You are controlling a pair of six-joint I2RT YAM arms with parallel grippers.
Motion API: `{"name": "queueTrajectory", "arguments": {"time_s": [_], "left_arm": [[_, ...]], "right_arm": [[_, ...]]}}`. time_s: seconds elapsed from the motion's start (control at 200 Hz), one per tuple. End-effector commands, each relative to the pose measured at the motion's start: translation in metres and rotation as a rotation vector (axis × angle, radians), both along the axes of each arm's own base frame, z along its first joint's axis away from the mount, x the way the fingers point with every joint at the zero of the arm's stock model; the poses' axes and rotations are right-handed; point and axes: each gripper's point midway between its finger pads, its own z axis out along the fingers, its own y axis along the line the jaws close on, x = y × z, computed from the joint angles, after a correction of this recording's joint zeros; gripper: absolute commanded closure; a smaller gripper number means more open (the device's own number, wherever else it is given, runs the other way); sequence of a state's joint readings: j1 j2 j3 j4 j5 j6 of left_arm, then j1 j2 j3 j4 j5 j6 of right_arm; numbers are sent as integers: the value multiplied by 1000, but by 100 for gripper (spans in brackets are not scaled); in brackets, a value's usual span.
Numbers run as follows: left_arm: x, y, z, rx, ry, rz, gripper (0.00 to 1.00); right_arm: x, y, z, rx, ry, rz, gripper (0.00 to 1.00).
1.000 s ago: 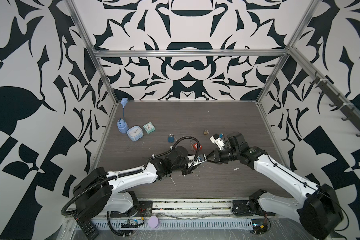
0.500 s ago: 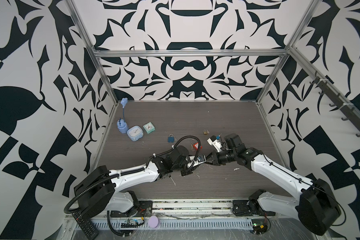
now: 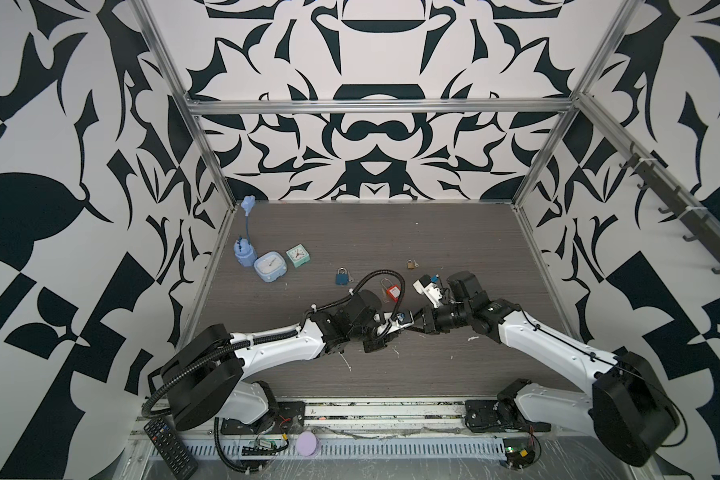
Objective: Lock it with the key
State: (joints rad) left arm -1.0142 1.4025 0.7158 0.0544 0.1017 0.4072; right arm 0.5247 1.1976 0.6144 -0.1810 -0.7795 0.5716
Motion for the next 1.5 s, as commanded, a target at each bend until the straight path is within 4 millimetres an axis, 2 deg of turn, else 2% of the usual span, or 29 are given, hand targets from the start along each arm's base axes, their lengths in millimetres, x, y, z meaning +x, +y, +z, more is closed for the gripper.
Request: {"name": "queueTrajectory", "arguments": {"time_s": [0.0,0.225,0.41,0.575,0.68,0.79,0.905,1.03,1.115,1.235,1.3,1.365,1.375,1.39,1.495], "left_arm": [[15,-56,124,-392,-187,-71,100],[15,-67,162,-486,-224,-103,100],[13,-69,178,-528,-228,-117,100],[20,-64,164,-493,-233,-67,100],[33,-53,139,-430,-215,15,100],[43,-33,102,-350,-147,112,100],[45,-11,66,-281,-74,205,100],[41,4,44,-241,7,282,100],[45,11,44,-268,53,363,100],[63,20,62,-386,136,544,100],[74,26,75,-470,193,659,100],[87,36,79,-549,278,811,100],[88,40,89,-585,285,827,100],[91,43,92,-617,310,862,100],[105,67,94,-790,516,1103,100]], "right_arm": [[-19,12,-3,56,38,94,100],[-21,14,-17,42,59,95,100],[-20,14,-24,37,61,85,100],[-14,14,-12,41,17,70,100],[-5,11,6,27,-41,51,100],[11,-2,34,-2,-137,-6,90],[29,-18,69,-5,-246,-89,75],[37,-25,104,13,-354,-121,57],[37,-28,124,29,-422,-132,54],[35,-34,138,49,-516,-162,53],[33,-39,136,49,-543,-185,52],[32,-42,128,41,-551,-197,52],[32,-42,126,41,-550,-197,52],[31,-42,123,40,-547,-197,52],[30,-39,113,65,-525,-185,53]]}}
